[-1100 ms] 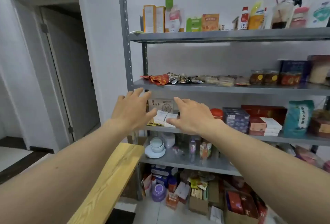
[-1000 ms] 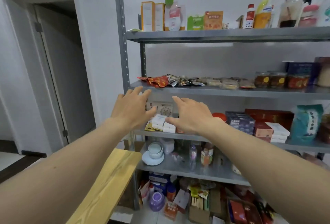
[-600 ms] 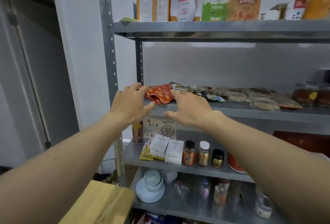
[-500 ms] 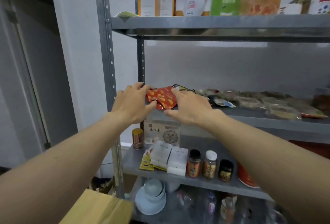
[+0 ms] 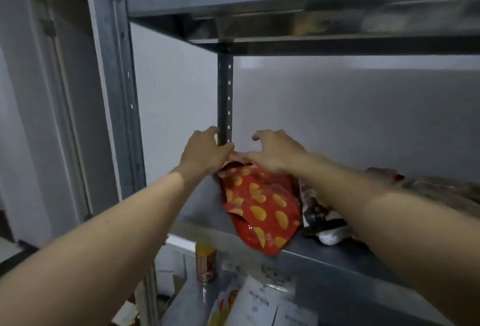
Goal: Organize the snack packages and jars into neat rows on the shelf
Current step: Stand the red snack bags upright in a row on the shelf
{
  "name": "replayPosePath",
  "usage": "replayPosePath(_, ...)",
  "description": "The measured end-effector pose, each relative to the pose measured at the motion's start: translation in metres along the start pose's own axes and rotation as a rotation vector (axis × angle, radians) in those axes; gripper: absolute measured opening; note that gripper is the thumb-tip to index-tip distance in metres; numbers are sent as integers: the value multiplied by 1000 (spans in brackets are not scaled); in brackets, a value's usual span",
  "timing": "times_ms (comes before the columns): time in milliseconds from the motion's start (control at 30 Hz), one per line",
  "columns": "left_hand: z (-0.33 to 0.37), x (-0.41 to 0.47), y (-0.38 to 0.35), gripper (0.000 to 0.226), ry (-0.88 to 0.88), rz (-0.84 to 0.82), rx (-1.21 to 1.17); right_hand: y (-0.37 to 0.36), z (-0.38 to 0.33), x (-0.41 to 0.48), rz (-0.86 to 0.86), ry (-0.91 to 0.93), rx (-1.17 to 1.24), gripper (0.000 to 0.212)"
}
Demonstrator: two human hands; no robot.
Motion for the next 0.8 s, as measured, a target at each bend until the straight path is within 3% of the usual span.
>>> replayPosePath(100,-29,33,-32,61,244,-56,-121,-27,7,45,-73,18,66,62)
replayPosePath(233,-52,62,-70,76,421,-180,-247,-60,14,83,-203,-5,42,59)
replayPosePath(400,-60,79,-95,80,485,-277,-301,-89,26,99,-385,-73,-3,61)
replayPosePath(567,-63,83,-104,92,521,-310,-373,-90,44,98,-459,-78,-132,66)
replayPosePath(733,-65,83,-111,83,589,-318,-523,-85,67,86,-491,-145,-156,77)
replayPosePath(800,-67,83,-115,78,597,-299,-557,-85,67,85,-475,-179,-99,70)
Point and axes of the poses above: each hand's wrist, its own x-axis towards the middle knuckle, its own y-axis out of the back of the hand, z = x × y, the point moved 6 cm from there along x, towards the middle knuckle, and after that the axes turned 9 degrees about z, right-handed, at the moved point
